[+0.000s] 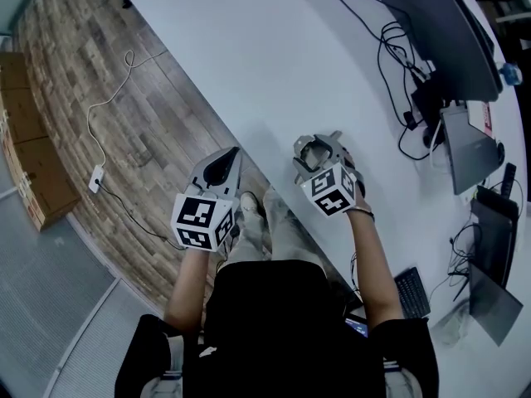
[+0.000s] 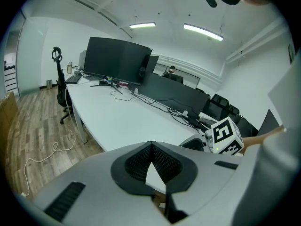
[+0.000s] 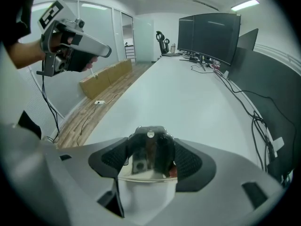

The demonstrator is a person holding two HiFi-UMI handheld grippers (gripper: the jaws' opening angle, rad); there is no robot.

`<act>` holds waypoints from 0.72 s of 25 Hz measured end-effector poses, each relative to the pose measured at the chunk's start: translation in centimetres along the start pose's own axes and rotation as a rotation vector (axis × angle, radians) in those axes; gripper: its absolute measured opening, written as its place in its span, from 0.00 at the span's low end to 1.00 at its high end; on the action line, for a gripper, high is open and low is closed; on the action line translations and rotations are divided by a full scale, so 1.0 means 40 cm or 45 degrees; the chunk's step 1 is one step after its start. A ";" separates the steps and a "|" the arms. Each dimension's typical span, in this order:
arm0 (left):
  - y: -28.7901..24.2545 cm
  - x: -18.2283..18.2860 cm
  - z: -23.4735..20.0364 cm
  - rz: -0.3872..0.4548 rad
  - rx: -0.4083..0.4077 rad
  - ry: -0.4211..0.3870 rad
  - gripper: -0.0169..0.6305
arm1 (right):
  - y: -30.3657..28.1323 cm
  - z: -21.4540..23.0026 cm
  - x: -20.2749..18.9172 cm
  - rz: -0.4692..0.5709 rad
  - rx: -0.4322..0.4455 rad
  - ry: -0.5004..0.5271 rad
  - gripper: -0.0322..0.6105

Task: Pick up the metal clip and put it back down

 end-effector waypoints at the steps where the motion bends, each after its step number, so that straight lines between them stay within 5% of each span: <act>1: 0.004 0.002 -0.001 0.003 0.001 -0.003 0.04 | 0.004 -0.002 0.006 0.013 0.004 -0.009 0.49; 18: 0.094 0.082 0.023 0.115 -0.007 -0.048 0.04 | 0.160 -0.003 0.109 0.208 -0.108 -0.110 0.48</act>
Point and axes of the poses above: the fingertips, and each gripper's own axes: y backward along the fingers, z to its right, x out of its top, the point moved 4 cm from there along y, backward along the fingers, and after that the axes turned 4 degrees about x, right-handed, at the moved point
